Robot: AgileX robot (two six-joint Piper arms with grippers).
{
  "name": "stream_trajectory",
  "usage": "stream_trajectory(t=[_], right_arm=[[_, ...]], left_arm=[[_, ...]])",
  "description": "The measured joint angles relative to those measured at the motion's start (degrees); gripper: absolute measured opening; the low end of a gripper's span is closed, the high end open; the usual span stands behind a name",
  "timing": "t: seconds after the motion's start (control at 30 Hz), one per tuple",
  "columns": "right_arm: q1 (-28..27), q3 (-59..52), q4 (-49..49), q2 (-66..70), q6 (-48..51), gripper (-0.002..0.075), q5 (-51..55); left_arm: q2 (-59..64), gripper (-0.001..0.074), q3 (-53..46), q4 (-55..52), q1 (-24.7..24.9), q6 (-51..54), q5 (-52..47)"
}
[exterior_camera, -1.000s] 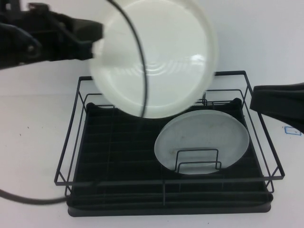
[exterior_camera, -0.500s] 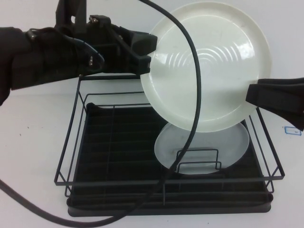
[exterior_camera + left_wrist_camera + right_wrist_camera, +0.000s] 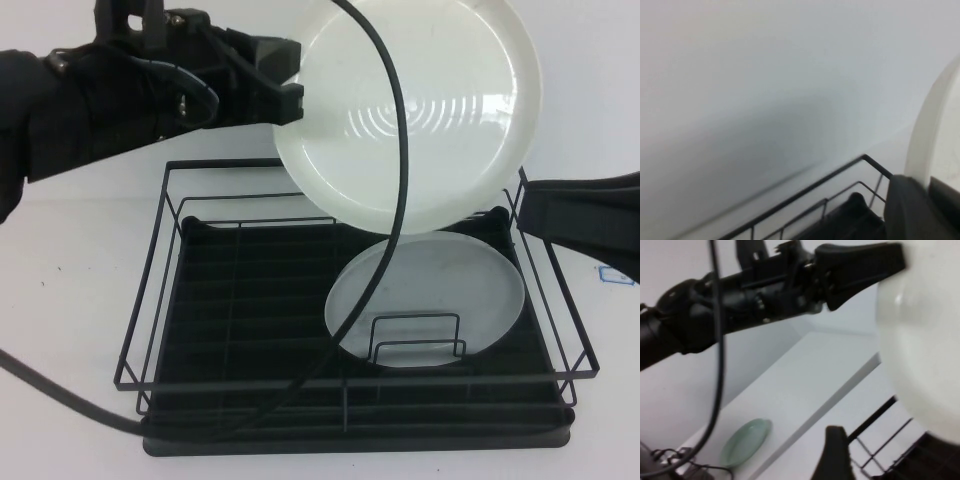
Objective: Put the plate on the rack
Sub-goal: Hand over the plate
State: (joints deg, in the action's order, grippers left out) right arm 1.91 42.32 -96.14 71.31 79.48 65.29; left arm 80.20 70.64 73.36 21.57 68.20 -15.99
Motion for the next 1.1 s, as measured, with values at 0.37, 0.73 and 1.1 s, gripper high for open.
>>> stream_trajectory(t=[0.37, 0.73, 1.1], right_arm=[[0.0, 0.0, 0.0, 0.0, -1.7, 0.058, -10.0], [0.0, 3.1, 0.0, 0.0, 2.1, 0.0575, -13.9], [-0.5, 4.9, -0.3, 0.0, 1.9, 0.0148, -13.7]], left_arm=[[-0.6, 0.0001, 0.0, 0.8, 0.0, 0.4, -1.5], [0.9, 0.0001, 0.0, 5.5, 0.0, 0.6, -10.0], [2.9, 0.006, 0.0, 17.9, 0.0, 17.7, -24.7]])
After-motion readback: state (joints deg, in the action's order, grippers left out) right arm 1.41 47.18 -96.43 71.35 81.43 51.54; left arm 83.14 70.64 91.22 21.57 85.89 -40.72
